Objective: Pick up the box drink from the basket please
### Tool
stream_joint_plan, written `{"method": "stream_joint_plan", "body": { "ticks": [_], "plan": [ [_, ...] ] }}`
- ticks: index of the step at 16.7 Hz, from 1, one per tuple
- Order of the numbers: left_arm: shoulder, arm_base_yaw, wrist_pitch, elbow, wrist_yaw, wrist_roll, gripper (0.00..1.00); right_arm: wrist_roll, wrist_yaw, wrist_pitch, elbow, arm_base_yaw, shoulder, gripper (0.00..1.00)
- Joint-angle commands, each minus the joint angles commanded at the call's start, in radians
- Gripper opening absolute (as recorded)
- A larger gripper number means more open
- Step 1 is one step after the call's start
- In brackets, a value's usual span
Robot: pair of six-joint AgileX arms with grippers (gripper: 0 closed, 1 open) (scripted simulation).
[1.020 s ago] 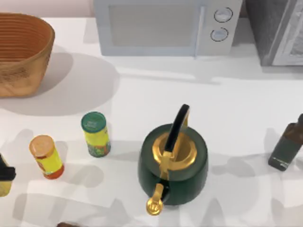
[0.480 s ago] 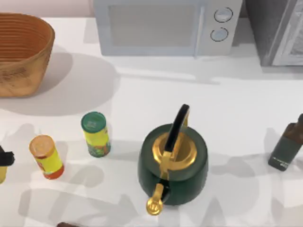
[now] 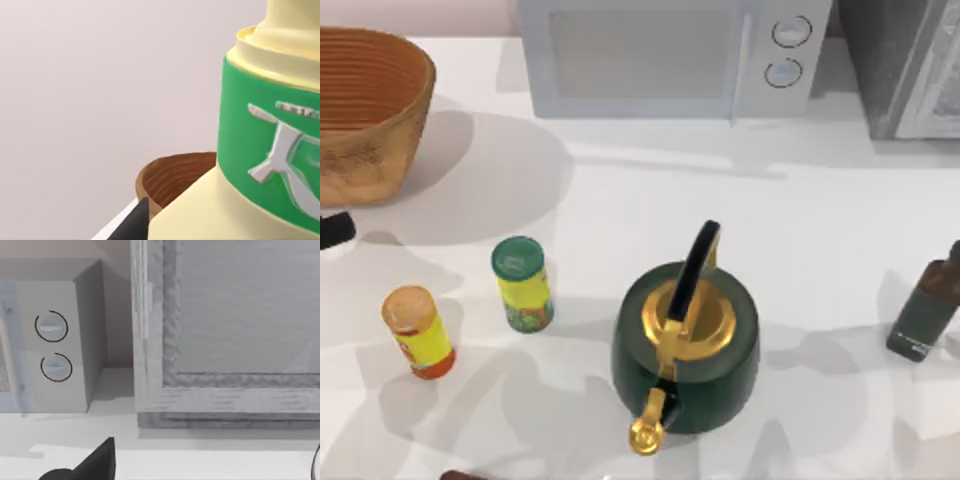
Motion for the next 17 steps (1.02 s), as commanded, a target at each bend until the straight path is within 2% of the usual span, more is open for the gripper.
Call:
{"method": "stream_joint_plan", "body": {
  "ticks": [4,6,8,11,17],
  "plan": [
    [0.28,-0.135,0.259,0.04,-0.32,0.04,0.0,0.0,0.0,0.0,0.0,0.0,0.0,1.0],
    [0.388,-0.188,0.356,0.057,-0.44,0.055,0.0,0.0,0.0,0.0,0.0,0.0,0.0,1.0],
    [0.466,-0.228,0.428,0.071,-0.524,0.065,0.0,0.0,0.0,0.0,0.0,0.0,0.0,1.0],
    [0.521,-0.257,0.479,0.083,-0.578,0.071,0.0,0.0,0.0,0.0,0.0,0.0,0.0,1.0],
    [0.528,-0.237,0.491,0.07,-0.57,0.063,0.0,0.0,0.0,0.0,0.0,0.0,0.0,1.0]
  ]
}}
